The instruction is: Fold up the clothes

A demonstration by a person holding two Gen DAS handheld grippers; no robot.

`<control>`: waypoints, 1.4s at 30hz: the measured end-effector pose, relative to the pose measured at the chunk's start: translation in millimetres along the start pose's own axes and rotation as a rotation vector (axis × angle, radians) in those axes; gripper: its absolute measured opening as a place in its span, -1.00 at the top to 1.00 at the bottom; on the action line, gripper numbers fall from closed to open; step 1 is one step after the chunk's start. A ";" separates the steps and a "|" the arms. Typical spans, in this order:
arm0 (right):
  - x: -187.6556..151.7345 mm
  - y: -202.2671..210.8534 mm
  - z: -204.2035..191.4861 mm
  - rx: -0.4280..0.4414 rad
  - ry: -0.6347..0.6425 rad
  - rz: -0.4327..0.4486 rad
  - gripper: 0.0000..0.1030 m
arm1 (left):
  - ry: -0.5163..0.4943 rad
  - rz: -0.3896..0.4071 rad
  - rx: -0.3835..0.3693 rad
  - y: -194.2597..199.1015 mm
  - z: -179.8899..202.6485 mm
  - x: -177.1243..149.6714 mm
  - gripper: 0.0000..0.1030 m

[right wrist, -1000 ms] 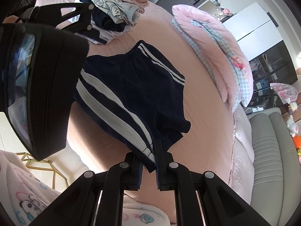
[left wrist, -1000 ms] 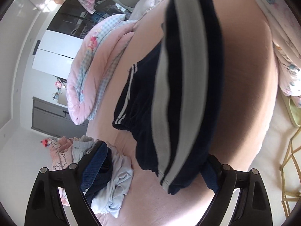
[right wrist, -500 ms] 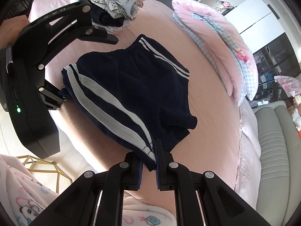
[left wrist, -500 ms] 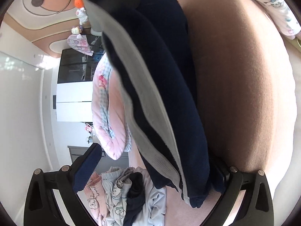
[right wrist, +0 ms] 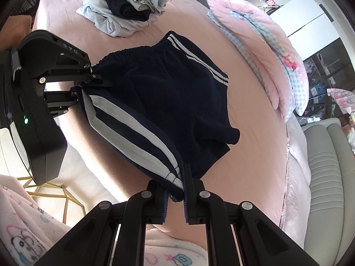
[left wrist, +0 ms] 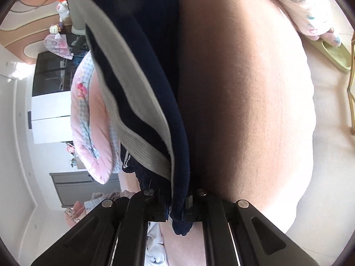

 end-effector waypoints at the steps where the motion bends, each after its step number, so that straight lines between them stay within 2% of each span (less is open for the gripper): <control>1: 0.0 -0.6 0.6 0.002 0.000 0.000 0.84 | 0.008 -0.008 -0.029 -1.8 -4.4 -0.3 0.89; 5: -0.7 -0.2 6.5 0.008 -0.009 0.011 0.84 | 0.046 -0.034 -0.088 -7.7 -22.4 -1.1 0.86; 14: 0.0 2.7 23.4 0.037 -0.046 0.039 0.84 | 0.229 -0.081 -0.081 -17.1 -76.9 3.3 0.86; 20: 8.9 4.3 39.1 0.029 -0.059 0.055 0.84 | 0.336 -0.131 -0.124 -16.8 -93.0 7.3 0.84; 31: 27.9 1.0 73.3 0.028 -0.108 0.099 0.84 | 0.451 -0.177 -0.251 -34.4 -117.2 6.5 0.81; 42: 52.2 -4.2 102.0 0.028 -0.151 0.150 0.84 | 0.580 -0.268 -0.362 -55.6 -124.2 4.4 0.81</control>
Point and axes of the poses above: each gripper's, at about its wrist camera, not at the fingertips, and y roughly against the way its jaws point, z to its right, x to its top, the point moved 6 cm from there along -y, roughly the way its jaws point, and after that the axes turned 13 degrees about x, right-handed, at the moved point
